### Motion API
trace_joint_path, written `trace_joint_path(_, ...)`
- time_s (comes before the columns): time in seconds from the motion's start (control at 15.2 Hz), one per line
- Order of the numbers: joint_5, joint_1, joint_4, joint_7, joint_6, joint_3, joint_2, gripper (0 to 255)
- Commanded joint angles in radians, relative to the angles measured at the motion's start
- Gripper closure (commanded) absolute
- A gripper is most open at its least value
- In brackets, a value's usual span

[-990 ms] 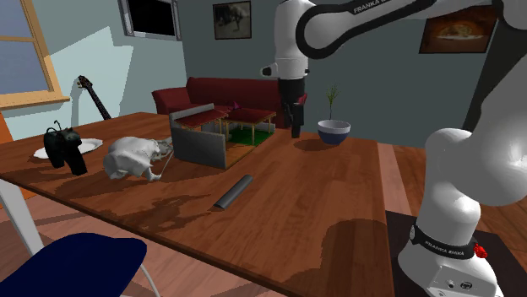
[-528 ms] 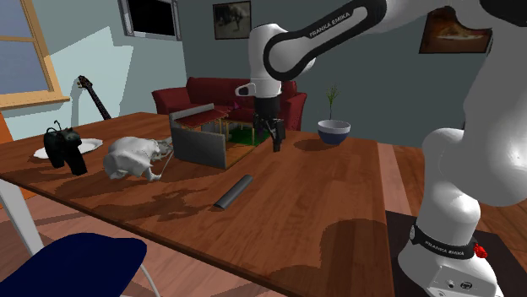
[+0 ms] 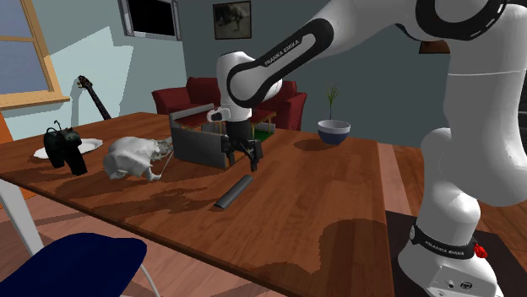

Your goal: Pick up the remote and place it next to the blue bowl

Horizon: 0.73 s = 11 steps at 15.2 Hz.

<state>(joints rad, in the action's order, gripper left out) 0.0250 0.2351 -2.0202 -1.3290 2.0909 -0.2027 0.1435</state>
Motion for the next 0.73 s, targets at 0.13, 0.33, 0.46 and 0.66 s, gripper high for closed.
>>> trace_joint_path(0.13,0.025,0.001,0.045,-0.121,0.027,0.025,0.085,0)
trace_joint_path(0.33,0.029,-0.001,0.025,-0.124,0.064,0.026,0.102,0)
trace_joint_path(0.46,0.032,-0.001,0.012,-0.126,0.088,0.027,0.114,0)
trace_joint_path(0.66,0.035,-0.002,0.003,-0.128,0.108,0.028,0.125,0)
